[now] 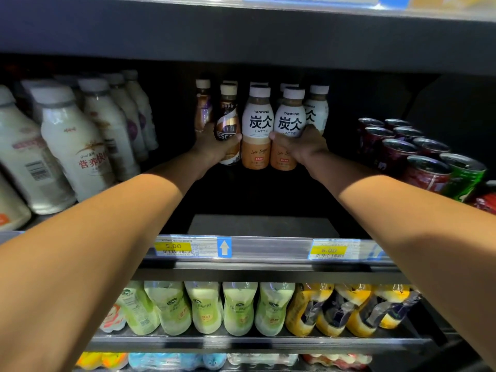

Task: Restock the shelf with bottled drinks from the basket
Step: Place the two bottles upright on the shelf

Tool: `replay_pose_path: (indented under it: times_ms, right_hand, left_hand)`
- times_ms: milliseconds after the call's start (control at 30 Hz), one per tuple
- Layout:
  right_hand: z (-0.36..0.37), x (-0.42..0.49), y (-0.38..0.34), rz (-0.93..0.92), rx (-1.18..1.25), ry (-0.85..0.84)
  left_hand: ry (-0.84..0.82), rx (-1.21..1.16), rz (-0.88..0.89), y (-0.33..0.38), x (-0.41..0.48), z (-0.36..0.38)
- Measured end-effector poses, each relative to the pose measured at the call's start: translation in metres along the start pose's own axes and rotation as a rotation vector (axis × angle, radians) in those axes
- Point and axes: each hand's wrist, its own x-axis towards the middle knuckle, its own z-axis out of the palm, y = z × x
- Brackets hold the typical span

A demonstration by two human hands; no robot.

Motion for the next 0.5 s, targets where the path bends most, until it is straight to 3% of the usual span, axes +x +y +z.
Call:
replay_pose_path:
  times_ms: [133, 267, 367, 500]
  right_hand:
    - [-0.009, -0.012, 0.0, -0.035, -0.08, -0.022]
    - [-0.033, -0.042, -0.007, -0.122, -0.269, -0.093]
    - [-0.052, -0.073, -0.015, -0.241, -0.58, -0.169]
    - [-0.083, -0.13, -0.014, -0.328, -0.97, -0.124]
  left_hand:
    - [-0.024, 0.057, 0.004, 0.003, -0.002, -0.007]
    - [-0.089, 0.384, -0.038, 0.014, -0.016, -0.017]
    - [-0.184, 0.654, 0.09, 0.039, -0.053, -0.021]
    - [-0.294, 1.135, 0.313, 0.086, -0.132, -0.01]
